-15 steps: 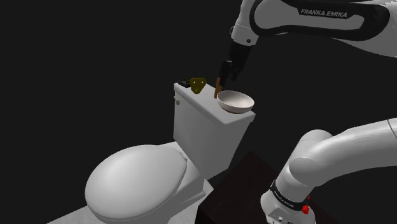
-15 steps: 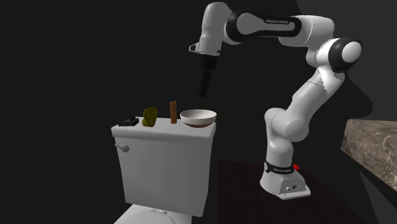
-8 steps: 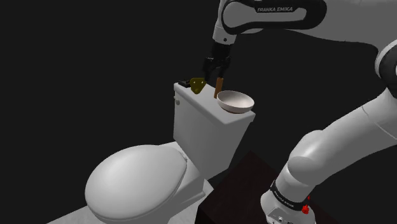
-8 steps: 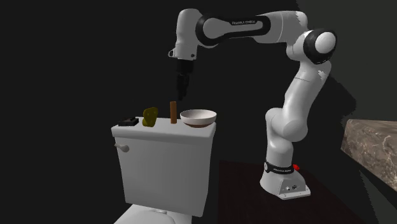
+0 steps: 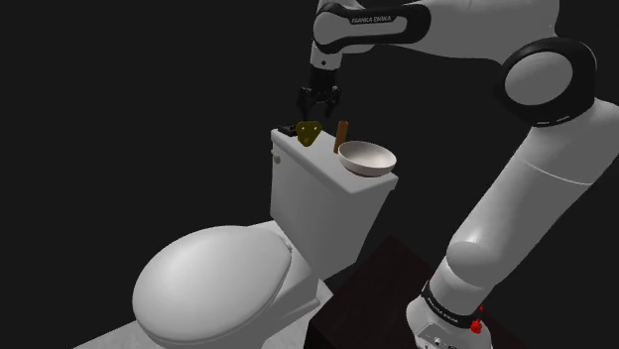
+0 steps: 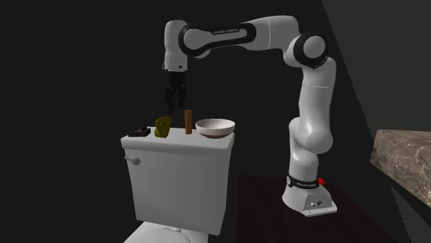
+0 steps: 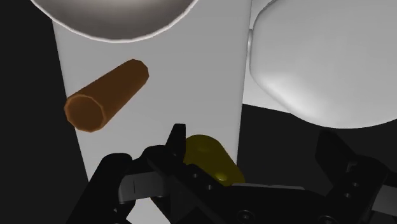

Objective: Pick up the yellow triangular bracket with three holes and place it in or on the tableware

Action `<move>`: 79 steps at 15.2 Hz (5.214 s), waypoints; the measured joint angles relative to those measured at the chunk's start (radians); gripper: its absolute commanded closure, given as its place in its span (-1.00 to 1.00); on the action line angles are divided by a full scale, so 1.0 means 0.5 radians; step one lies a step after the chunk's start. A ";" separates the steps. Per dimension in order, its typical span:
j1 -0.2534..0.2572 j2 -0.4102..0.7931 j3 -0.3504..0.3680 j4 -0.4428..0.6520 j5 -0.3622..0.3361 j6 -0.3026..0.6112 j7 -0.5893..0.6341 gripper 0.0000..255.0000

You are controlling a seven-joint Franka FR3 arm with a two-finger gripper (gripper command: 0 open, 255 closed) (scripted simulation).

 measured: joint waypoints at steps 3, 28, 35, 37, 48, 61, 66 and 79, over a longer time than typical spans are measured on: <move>-0.031 0.250 -0.029 0.265 0.000 -0.057 0.044 -1.00; -0.099 0.913 -0.096 0.852 0.027 -0.080 0.164 1.00; -0.099 0.913 -0.096 0.852 0.027 -0.079 0.164 1.00; -0.099 0.910 -0.096 0.879 0.027 -0.110 0.164 1.00; -0.100 0.993 -0.097 1.296 0.027 -0.443 0.160 1.00; -0.099 1.290 -0.097 2.140 0.027 -1.000 0.155 1.00; -0.145 0.628 -0.112 1.156 0.030 -0.669 0.098 1.00; -0.227 -0.481 -0.198 -0.113 -0.009 -0.506 -0.067 1.00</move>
